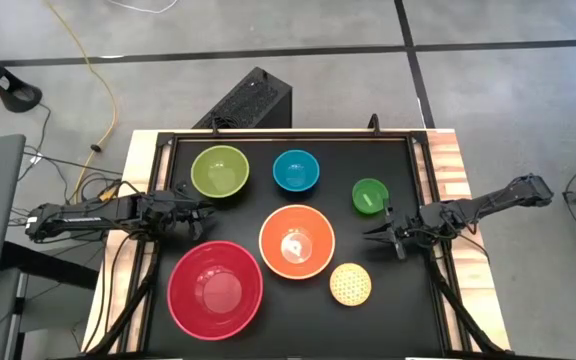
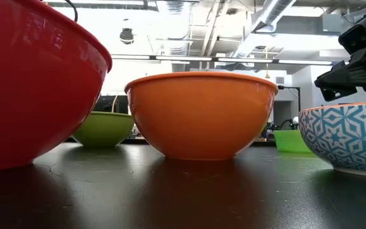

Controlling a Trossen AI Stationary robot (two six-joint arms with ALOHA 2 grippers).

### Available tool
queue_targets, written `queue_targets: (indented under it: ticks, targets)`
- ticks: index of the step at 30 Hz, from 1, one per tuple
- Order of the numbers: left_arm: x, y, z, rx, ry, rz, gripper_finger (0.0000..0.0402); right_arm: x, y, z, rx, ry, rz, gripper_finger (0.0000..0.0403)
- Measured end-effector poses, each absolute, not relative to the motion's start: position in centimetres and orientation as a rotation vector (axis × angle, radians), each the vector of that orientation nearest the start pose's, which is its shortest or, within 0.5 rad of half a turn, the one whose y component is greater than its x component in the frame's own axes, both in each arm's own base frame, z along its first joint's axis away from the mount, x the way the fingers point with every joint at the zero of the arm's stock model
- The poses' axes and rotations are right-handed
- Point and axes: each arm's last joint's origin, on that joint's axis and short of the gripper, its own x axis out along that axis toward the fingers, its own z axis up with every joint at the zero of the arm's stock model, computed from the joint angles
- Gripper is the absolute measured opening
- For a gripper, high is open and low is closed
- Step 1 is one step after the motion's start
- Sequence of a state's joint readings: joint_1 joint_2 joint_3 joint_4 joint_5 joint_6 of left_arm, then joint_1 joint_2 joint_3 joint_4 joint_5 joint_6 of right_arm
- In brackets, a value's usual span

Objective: Nest bowls inside each other

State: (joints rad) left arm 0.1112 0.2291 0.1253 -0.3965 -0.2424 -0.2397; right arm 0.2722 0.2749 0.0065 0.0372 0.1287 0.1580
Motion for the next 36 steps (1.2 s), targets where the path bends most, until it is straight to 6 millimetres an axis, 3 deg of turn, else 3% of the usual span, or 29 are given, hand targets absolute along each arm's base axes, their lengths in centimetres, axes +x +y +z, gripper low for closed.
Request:
queue_targets:
  ticks: [24,27,31,36]
  targets:
    - [9.6,1.8,15.2,-0.199,0.457,0.404,0.0087,10.9,2.7,14.6,0.108,0.237,0.124,0.0075]
    - [9.6,1.8,15.2,-0.199,0.458,0.404,0.0087,10.9,2.5,14.6,0.017,0.229,0.121,0.0075]
    - [9.6,1.8,15.2,-0.199,0.458,0.404,0.0087,11.0,2.4,15.1,-0.145,0.172,0.124,0.0075]
    - [9.6,1.8,15.2,-0.199,0.458,0.404,0.0087,11.2,2.3,17.0,-0.128,-0.027,0.075,0.0075]
